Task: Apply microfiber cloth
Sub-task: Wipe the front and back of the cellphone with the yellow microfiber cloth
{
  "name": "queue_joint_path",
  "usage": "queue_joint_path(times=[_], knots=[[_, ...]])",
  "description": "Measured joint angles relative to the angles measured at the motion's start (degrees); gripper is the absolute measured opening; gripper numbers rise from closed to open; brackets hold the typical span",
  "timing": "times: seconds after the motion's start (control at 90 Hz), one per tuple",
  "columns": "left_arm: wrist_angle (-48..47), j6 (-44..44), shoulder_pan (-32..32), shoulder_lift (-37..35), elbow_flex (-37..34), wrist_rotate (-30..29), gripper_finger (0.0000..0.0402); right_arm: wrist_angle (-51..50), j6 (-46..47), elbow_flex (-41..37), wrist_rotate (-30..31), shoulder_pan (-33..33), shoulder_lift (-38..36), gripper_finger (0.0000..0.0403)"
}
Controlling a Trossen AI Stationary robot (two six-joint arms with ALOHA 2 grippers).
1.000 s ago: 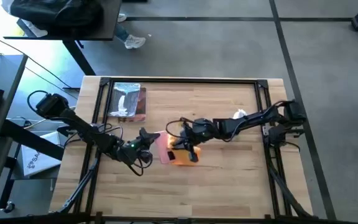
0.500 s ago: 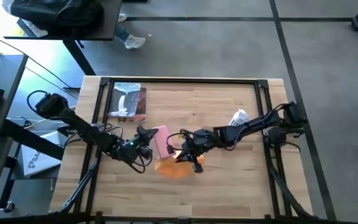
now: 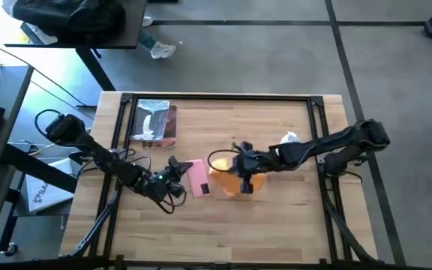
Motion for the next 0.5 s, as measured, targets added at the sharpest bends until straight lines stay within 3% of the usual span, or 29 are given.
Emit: queue_joint_path(times=[0.233,0.5], knots=[[3.3,-1.7,0.2,12.2,0.2,5.0,0.0012,1.7,1.5,0.0,-1.4,-1.2,3.6,0.0],[4.5,-2.9,2.1,19.3,2.0,8.7,0.0012,16.4,1.5,0.0,-13.1,0.0,13.1,0.0]])
